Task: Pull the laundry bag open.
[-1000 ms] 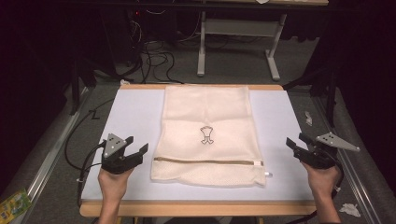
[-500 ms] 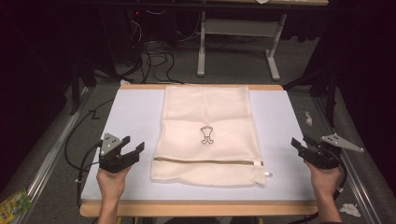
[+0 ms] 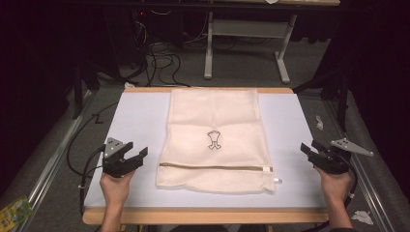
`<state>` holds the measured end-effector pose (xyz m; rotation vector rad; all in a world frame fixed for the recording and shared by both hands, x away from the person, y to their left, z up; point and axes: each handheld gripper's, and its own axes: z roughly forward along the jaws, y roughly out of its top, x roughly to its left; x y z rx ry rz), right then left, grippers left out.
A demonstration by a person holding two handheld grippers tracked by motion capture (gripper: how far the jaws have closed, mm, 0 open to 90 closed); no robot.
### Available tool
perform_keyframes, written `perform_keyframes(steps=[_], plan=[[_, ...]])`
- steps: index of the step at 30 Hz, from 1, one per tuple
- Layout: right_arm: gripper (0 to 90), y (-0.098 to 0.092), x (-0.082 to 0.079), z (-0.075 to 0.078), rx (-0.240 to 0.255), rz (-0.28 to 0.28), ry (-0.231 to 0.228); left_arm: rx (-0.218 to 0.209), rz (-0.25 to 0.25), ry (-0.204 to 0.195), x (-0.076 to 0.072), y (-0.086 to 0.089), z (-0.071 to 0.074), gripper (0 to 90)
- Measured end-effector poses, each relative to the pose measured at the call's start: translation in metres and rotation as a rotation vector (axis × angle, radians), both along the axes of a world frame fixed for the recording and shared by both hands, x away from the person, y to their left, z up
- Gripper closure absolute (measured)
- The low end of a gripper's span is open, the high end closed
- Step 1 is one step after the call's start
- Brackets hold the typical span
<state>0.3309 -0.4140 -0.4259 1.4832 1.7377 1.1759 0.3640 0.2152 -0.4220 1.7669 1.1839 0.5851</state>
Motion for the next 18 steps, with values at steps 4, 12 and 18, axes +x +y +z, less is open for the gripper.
perform_keyframes(steps=[4, 12, 18], plan=[[47.6, -0.001, 0.003, -0.003, -0.012, -0.002, 0.014, -0.005, 0.009, 0.002, 0.003, 0.000, -0.004, 38.0], [47.3, 0.002, 0.013, -0.009, -0.021, -0.001, 0.038, -0.010, 0.017, 0.019, 0.013, -0.004, -0.012, 37.7], [48.7, 0.002, 0.018, -0.012, 0.001, 0.001, 0.061, -0.008, 0.024, 0.026, 0.017, -0.007, -0.018, 37.3]])
